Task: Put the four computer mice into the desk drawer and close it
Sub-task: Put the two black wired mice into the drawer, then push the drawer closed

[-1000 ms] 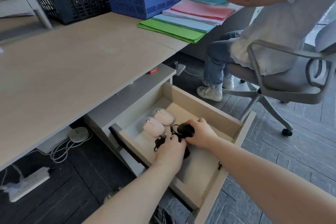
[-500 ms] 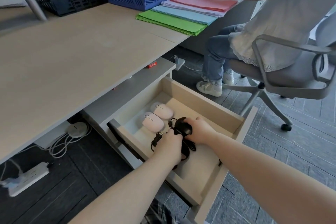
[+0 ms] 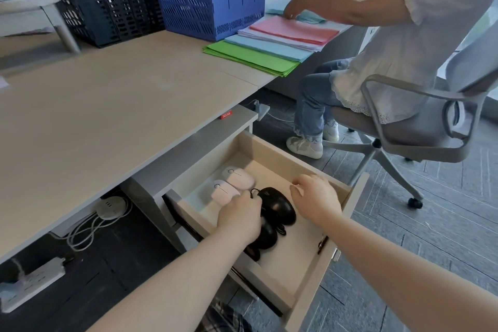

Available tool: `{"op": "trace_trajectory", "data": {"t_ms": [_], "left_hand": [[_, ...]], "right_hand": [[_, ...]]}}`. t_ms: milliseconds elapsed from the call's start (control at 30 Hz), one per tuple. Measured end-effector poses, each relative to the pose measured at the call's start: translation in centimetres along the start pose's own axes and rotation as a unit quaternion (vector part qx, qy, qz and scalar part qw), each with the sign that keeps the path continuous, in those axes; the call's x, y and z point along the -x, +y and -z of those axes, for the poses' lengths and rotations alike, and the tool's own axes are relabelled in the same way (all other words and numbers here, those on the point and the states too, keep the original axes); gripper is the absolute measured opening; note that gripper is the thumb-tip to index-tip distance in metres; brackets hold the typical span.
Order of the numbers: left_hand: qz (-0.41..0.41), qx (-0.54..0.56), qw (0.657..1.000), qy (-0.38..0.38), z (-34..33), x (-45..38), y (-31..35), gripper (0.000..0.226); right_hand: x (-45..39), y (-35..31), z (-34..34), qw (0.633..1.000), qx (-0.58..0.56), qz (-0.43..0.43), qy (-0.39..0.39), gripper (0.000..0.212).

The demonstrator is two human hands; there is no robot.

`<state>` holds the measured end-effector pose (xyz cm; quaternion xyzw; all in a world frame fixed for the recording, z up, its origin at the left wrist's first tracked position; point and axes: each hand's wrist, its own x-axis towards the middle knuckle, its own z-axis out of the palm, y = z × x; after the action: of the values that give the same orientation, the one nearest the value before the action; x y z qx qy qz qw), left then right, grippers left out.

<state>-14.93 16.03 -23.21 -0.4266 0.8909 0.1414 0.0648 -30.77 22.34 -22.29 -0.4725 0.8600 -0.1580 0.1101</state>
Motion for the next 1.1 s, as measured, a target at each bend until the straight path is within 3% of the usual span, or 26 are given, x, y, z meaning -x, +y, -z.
{"op": "trace_trajectory", "data": {"t_ms": [67, 133, 267, 467, 600, 733, 1100], "left_hand": [[-0.014, -0.002, 0.999, 0.045, 1.5, 0.0, -0.5, 0.027], [-0.038, -0.031, 0.993, 0.106, 3.0, -0.1, -0.9, 0.032], [-0.039, -0.073, 0.982, 0.168, 6.4, 0.0, -1.8, 0.060], [0.003, -0.087, 0.964, 0.250, 10.5, -0.3, -6.0, 0.067], [0.070, -0.034, 0.966, 0.248, 12.5, -1.3, -9.2, 0.067], [0.116, 0.017, 0.973, 0.200, 13.6, -2.1, -11.6, 0.075], [0.116, -0.001, 0.983, 0.145, 14.5, -4.5, -13.9, 0.078]], "right_hand": [[1.0, 1.3, 1.0, 0.996, 0.046, -0.033, 0.070, 0.036], [1.8, 2.2, 1.5, 0.992, 0.040, -0.101, 0.067, 0.042], [2.5, 2.2, 1.8, 0.970, -0.108, -0.214, 0.025, 0.051], [1.9, 1.4, 1.7, 0.928, -0.236, -0.284, 0.049, 0.072], [0.3, 0.3, 0.7, 0.905, -0.295, -0.295, 0.085, 0.068], [-0.9, -1.1, 0.4, 0.873, -0.367, -0.306, 0.093, 0.037], [-1.9, -6.7, -3.4, 0.852, -0.460, -0.250, 0.014, 0.035]]}}
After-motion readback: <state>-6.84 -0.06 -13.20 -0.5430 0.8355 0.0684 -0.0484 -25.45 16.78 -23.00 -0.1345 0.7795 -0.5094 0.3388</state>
